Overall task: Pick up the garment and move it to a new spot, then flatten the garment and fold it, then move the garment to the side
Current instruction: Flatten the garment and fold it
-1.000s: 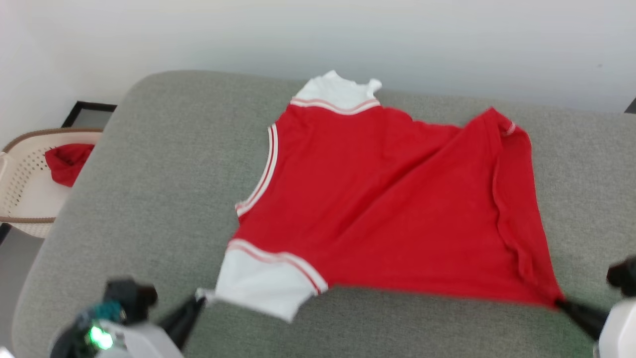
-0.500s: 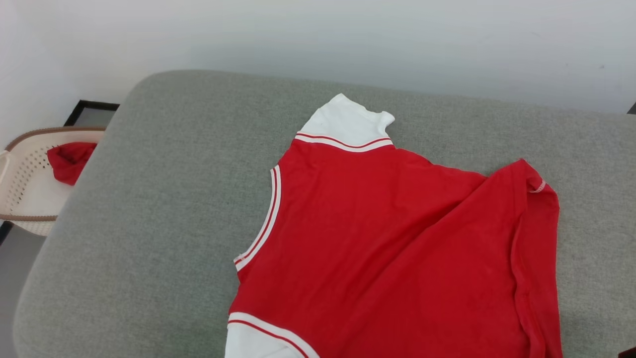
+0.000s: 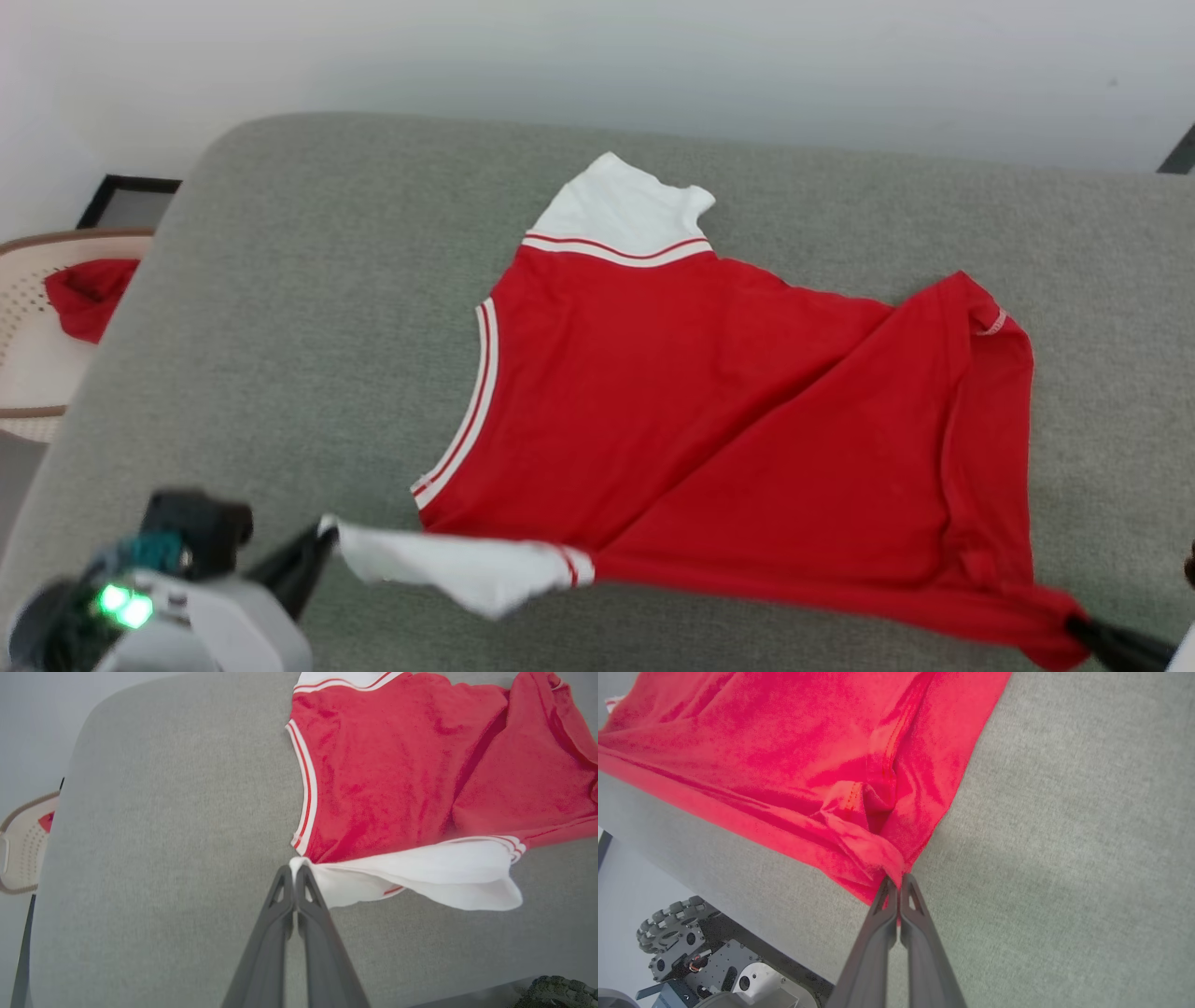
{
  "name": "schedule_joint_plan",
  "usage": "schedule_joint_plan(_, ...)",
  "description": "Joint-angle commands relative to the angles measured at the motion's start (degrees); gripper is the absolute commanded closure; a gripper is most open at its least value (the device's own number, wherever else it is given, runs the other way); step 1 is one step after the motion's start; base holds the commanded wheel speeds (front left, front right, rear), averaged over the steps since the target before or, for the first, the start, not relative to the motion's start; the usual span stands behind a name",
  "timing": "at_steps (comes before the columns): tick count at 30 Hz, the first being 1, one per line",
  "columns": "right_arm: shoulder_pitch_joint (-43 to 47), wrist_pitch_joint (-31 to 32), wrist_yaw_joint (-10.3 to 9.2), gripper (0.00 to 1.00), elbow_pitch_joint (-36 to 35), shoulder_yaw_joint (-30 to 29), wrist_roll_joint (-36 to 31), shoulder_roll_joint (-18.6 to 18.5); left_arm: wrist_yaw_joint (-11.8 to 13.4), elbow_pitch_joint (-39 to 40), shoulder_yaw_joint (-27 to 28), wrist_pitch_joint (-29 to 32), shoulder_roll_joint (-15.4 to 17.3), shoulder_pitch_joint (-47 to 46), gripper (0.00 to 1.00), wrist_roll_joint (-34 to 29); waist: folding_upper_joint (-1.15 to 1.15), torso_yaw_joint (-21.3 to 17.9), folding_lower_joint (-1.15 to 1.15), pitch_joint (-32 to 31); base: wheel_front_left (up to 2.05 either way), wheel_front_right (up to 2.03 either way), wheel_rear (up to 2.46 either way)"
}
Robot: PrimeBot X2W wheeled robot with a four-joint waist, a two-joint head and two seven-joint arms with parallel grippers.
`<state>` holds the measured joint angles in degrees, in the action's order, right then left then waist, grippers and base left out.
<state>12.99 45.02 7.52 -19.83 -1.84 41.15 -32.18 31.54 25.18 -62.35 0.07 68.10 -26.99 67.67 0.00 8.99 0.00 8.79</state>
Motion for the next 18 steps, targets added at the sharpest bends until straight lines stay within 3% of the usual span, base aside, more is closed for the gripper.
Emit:
schedule_joint_plan(1, -1.7, 0.5, -0.06, 1.00, 0.5, -0.3, -0.6, 0.3, -0.8, -0.7, 0.4, 0.8, -0.2, -1.9, 1.00, -1.1, 0.00, -0.9, 0.00, 1.0, 0.00, 0.00, 0.00)
schedule_joint_plan(6, -9.1, 1.8, -0.06, 1.00, 3.4, 0.7, -2.4, 0.8, -5.4, -5.9, 1.3, 5.4, -2.4, -9.3, 1.00, -4.1, 0.00, -2.1, 0.00, 2.9, 0.00, 0.00, 0.00)
schedule_joint_plan(18, -23.5, 1.5, -0.06, 1.00, 13.0, 7.5, -4.6, 0.6, -18.4, -25.4, -0.3, 11.9, -14.1, -20.0, 1.00, -4.9, 0.00, -3.6, 0.00, 7.4, 0.00, 0.00, 0.00)
